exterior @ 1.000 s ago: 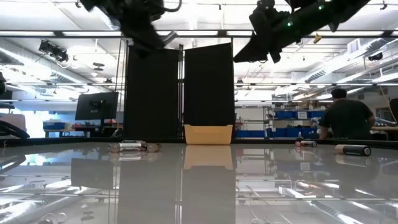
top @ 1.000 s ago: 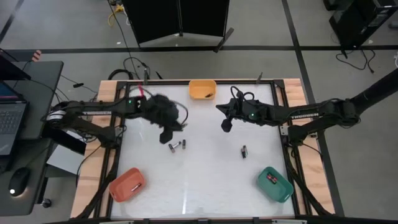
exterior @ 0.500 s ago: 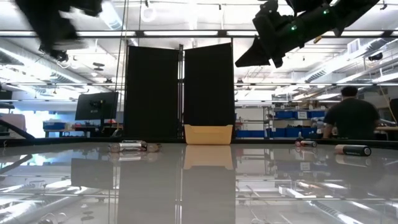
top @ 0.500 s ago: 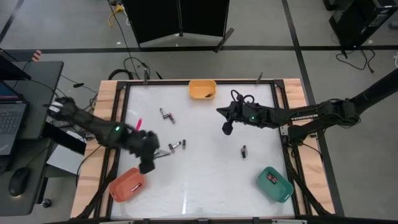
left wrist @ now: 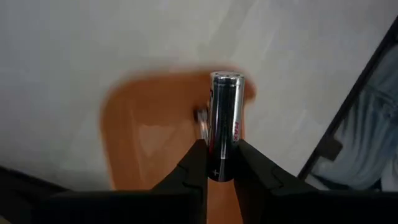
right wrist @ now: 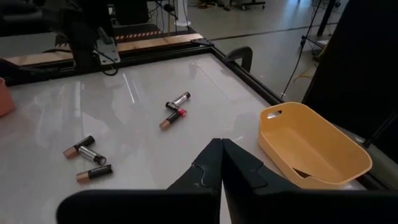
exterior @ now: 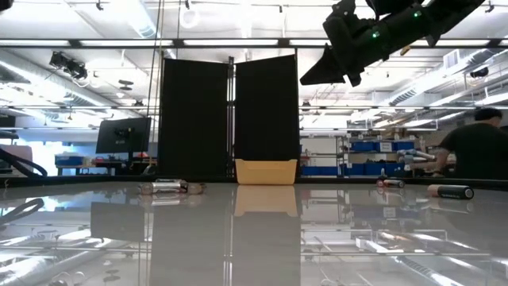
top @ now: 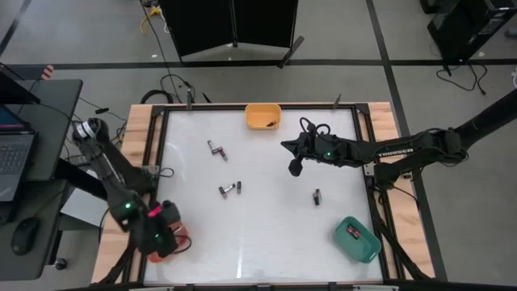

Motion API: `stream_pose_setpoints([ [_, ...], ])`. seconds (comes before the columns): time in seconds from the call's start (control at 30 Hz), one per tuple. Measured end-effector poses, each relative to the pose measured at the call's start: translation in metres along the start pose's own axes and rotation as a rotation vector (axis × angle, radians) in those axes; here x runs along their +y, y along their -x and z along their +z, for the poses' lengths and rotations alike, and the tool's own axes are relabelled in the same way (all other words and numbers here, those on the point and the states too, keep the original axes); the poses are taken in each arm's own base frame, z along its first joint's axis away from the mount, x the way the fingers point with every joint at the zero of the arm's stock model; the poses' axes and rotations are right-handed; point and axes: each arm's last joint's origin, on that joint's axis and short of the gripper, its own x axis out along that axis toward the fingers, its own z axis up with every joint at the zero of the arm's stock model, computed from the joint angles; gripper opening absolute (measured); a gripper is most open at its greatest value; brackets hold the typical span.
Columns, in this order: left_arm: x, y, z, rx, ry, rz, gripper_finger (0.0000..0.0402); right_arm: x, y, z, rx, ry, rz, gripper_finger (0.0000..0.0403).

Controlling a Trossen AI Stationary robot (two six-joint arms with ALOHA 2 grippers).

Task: Sort batteries
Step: Put the right silver battery into the orange bin

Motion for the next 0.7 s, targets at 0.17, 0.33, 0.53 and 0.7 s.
stream_pose_setpoints([
  [0.17, 0.006, -0.020, -0.014, 0.009, 0.055, -0.029, 0.0054, 0.000, 0.000, 0.000, 0.000, -0.001, 0.000, 0.0007],
  [0.33, 0.015, -0.033, -0.018, 0.033, 0.116, -0.026, 0.0054, 0.000, 0.000, 0.000, 0.001, -0.007, 0.000, 0.0015],
  [0.53, 0.022, -0.044, -0.021, 0.080, 0.184, -0.030, 0.0054, 0.000, 0.000, 0.000, 0.005, -0.007, -0.002, 0.0007],
  [0.7, 0.031, -0.051, -0.021, 0.094, 0.243, 0.016, 0.0054, 0.000, 0.000, -0.001, 0.006, -0.006, -0.003, 0.0014],
])
